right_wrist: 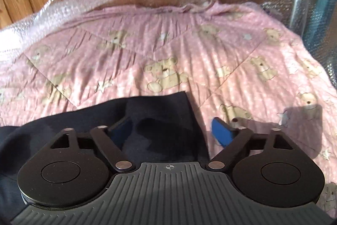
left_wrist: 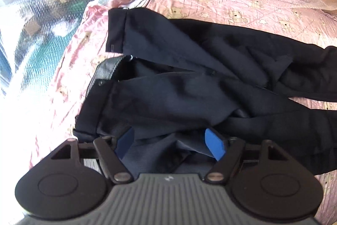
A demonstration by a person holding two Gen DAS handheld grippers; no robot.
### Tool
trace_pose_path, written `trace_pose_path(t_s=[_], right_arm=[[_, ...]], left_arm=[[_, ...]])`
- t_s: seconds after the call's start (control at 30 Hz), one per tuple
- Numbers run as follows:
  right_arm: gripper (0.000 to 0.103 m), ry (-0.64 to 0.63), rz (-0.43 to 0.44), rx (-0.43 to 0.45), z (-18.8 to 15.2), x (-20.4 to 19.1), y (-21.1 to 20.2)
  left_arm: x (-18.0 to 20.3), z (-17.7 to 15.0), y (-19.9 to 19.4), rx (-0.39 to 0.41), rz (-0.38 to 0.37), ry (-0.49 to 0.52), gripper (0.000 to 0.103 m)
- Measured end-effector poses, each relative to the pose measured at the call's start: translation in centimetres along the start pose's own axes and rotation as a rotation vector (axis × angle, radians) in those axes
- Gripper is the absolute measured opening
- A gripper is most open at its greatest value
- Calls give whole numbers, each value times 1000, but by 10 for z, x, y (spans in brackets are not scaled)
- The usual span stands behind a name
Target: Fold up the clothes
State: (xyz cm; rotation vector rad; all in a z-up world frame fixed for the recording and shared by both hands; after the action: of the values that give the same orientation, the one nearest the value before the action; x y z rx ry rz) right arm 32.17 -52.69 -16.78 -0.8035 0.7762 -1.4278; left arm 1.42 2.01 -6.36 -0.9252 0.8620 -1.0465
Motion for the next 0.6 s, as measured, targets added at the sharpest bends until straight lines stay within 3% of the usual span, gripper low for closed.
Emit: trace_pose_path(t_s=[0.03, 0.07, 0.13, 0.27, 0.37, 0.47, 0.5, 0.53, 0.57, 0.6], right_arm=[[7, -10, 16, 15, -2, -4, -1], [0, -32, 22, 35, -5, -8, -7], [0, -62, 26, 82, -8, -12, -23], [0, 54, -116, 181, 4, 46, -57], [0, 118, -239, 128, 2, 91, -50], [0, 142, -256, 97, -15, 93, -54], [3, 150, -259, 87, -21, 93, -56], [13, 157, -262, 77, -26, 93, -57], [34, 164, -265, 67, -32, 92, -59], [45, 164, -269, 73, -37, 88, -65]], left_arm=[[-2, 1, 0, 3, 9, -16, 76], [-5, 4, 0, 11, 20, -27, 76], [-15, 13, -2, 26, 45, -45, 76], [-49, 46, 0, 69, 80, -82, 76], [-75, 78, 13, 93, 95, -102, 76], [-97, 119, 43, 101, 67, -165, 81], [-105, 132, 56, 99, 40, -188, 86], [-112, 145, 71, 92, 23, -215, 86], [-117, 158, 87, 83, 23, -244, 86], [-123, 170, 102, 73, 24, -273, 86]])
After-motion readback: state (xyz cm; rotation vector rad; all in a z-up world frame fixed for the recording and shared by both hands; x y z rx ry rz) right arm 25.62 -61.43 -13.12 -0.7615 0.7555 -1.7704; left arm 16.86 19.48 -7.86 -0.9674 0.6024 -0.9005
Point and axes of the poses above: each gripper's, at about its wrist camera, not at the fingertips, and y roughly the way its jaws point, x to its right, z to its top, the point moved 1 cm from there along y, roughly the way its jaws point
